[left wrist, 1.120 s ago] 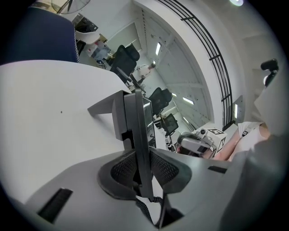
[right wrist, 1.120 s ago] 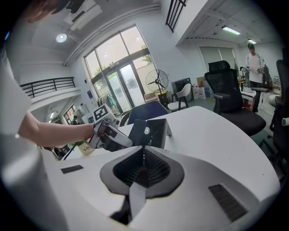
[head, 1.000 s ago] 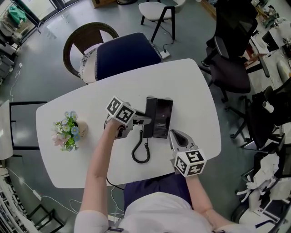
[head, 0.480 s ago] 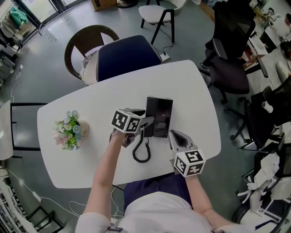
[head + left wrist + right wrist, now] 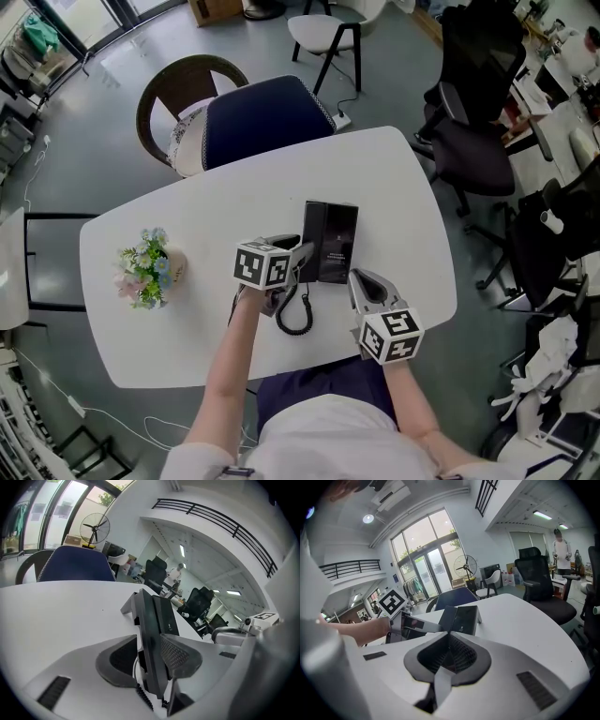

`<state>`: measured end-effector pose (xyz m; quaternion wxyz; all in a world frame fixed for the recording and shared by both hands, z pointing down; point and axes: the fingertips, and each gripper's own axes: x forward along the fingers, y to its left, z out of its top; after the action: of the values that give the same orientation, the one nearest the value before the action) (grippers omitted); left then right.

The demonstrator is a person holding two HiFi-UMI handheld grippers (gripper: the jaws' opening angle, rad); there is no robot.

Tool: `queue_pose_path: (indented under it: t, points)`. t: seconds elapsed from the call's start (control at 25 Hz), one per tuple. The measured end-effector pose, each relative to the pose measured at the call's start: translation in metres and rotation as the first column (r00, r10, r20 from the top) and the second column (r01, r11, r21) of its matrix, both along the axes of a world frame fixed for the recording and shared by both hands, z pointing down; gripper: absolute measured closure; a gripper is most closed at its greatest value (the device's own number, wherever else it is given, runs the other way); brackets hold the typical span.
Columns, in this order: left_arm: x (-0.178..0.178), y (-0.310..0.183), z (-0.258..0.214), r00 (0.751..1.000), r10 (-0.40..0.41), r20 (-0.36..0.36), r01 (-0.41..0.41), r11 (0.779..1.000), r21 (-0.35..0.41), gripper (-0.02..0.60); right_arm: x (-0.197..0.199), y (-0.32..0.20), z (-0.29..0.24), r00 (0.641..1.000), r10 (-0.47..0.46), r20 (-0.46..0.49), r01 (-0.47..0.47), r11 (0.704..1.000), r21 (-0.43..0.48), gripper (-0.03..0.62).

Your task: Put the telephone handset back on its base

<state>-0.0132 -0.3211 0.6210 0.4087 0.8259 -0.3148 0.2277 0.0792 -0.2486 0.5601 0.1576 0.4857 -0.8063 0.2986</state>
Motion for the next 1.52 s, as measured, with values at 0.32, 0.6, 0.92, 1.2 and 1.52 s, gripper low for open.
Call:
queue_pose_path:
  t: [0.32,0.6,0.92,1.2,1.52]
  points:
    - [0.0,0.0,-0.001,1.0,-0.02,0.002,0.02,1.0,0.001,0.483,0.003,0.002,0.001,1.0,0.006,-0.002,-0.006,1.0,0.0,0.559]
    - [-0.005,0.0,-0.005,0.985,-0.065,-0.162,0.06,0.998,-0.038,0.499,0.002,0.003,0.002,1.0,0.003,-0.002,-0.003,1.0,-0.003,0.559]
    - [-0.004,-0.001,-0.004,0.93,-0.115,-0.348,0.084,0.991,-0.101,0.503,0.004,0.005,0.003,1.0,0.005,-0.007,-0.005,1.0,-0.006,0.559]
    - [-0.004,-0.005,0.001,0.928,-0.084,-0.363,0.057,0.995,-0.084,0.502,0.007,0.005,0.005,1.0,0.01,-0.011,-0.01,1.0,-0.01,0.557]
    - [-0.003,-0.007,0.007,0.915,-0.108,-0.388,0.073,0.992,-0.104,0.494,0.006,0.005,0.007,1.0,0.005,-0.015,-0.005,1.0,-0.014,0.559]
